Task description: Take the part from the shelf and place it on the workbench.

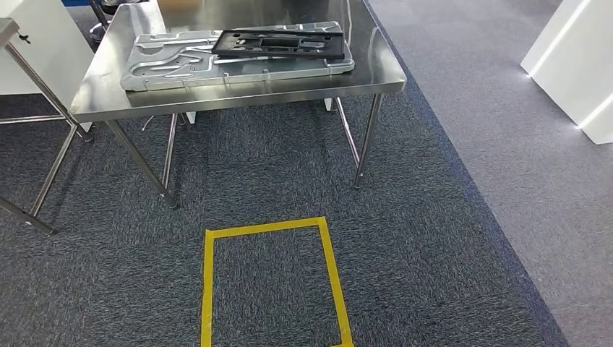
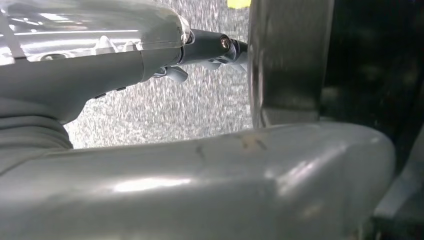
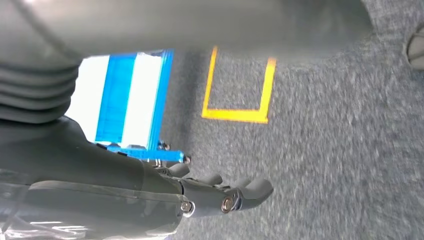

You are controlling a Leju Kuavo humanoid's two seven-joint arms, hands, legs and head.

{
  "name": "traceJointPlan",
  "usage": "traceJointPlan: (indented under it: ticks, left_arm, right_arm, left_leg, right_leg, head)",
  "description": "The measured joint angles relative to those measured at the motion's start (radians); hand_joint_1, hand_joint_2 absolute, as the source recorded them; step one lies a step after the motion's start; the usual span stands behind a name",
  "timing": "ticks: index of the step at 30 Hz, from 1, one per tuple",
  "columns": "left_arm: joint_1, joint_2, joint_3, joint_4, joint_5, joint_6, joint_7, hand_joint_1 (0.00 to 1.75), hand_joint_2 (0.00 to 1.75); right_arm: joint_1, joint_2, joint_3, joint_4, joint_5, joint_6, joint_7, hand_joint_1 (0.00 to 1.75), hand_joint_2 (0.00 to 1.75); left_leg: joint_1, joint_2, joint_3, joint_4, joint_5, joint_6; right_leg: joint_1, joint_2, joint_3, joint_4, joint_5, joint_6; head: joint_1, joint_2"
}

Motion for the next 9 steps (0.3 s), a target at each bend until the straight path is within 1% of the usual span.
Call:
traceJointPlan:
  ticks: [1, 2, 3, 4, 5, 6, 7, 8, 9]
  left_arm:
    - [0.0, 0.0, -0.001, 0.0, 0.0, -0.002, -0.001, 0.0, 0.0]
    - [-0.001, 0.0, -0.002, 0.0, 0.0, -0.004, -0.002, 0.0, 0.0]
    - [-0.001, 0.0, -0.003, 0.0, 0.0, -0.005, -0.003, 0.0, 0.0]
    - [-0.001, 0.0, -0.004, 0.0, 0.0, -0.006, -0.003, 0.0, 0.0]
    - [-0.001, 0.0, -0.005, 0.0, 0.0, -0.007, -0.004, 0.0, 0.0]
    - [-0.001, 0.0, -0.006, 0.0, 0.0, -0.008, -0.004, 0.0, 0.0]
    - [-0.001, 0.0, -0.006, 0.0, 0.0, -0.008, -0.005, 0.0, 0.0]
    - [-0.001, 0.0, -0.007, 0.0, 0.0, -0.008, -0.005, 0.0, 0.44]
    - [-0.001, 0.0, -0.007, 0.0, 0.0, -0.008, -0.006, 0.0, 0.58]
  right_arm:
    - [0.0, 0.0, -0.001, 0.0, -0.001, -0.001, 0.006, 0.0, 1.75]
    - [0.0, 0.0, -0.001, 0.0, -0.001, -0.003, 0.013, 0.0, 1.75]
    - [-0.001, -0.001, -0.001, 0.0, -0.001, -0.006, 0.017, 0.0, 1.75]
    - [-0.001, -0.002, -0.002, 0.0, -0.002, -0.009, 0.02, 0.0, 1.75]
    - [-0.001, -0.002, -0.002, 0.0, -0.002, -0.012, 0.022, 0.0, 1.75]
    - [0.0, -0.002, -0.002, 0.0, -0.002, -0.014, 0.021, 0.0, 1.75]
    - [0.0, -0.002, -0.002, 0.0, -0.003, -0.015, 0.019, 0.0, 1.75]
    - [0.0, -0.001, -0.002, 0.0, -0.004, -0.015, 0.016, 0.0, 1.31]
    - [0.0, -0.001, -0.002, 0.0, -0.005, -0.015, 0.015, 0.0, 1.16]
  left_leg:
    - [0.006, -0.001, 0.033, -0.066, 0.023, -0.01]
    - [0.01, -0.005, 0.058, -0.119, 0.042, -0.006]
    - [0.012, -0.008, 0.071, -0.15, 0.048, -0.002]
    - [0.01, -0.011, 0.073, -0.157, 0.043, 0.008]
    - [0.008, -0.012, 0.071, -0.158, 0.046, 0.021]
    - [0.006, -0.012, 0.07, -0.157, 0.044, 0.021]
    - [0.004, -0.012, 0.069, -0.157, 0.045, 0.025]
    - [0.002, -0.012, 0.069, -0.157, 0.046, 0.027]
    - [0.002, -0.012, 0.069, -0.157, 0.046, 0.027]
  right_leg:
    - [0.0, 0.001, -0.003, 0.009, -0.005, 0.004]
    - [0.002, 0.003, -0.008, 0.021, -0.011, 0.009]
    - [0.005, 0.005, -0.013, 0.03, -0.015, 0.014]
    - [0.008, 0.006, -0.017, 0.036, -0.018, 0.017]
    - [0.009, 0.007, -0.019, 0.038, -0.018, 0.02]
    - [0.008, 0.007, -0.02, 0.037, -0.016, 0.022]
    - [0.007, 0.007, -0.02, 0.035, -0.015, 0.024]
    - [0.005, 0.007, -0.019, 0.033, -0.013, 0.027]
    - [0.005, 0.007, -0.019, 0.032, -0.013, 0.028]
  head:
    - [0.0, 0.0]
    - [0.0, 0.0]
    - [0.0, 0.0]
    - [0.001, 0.0]
    - [0.001, 0.0]
    - [0.001, 0.0]
    - [0.001, 0.0]
    - [0.001, 0.0]
    - [0.001, 0.0]
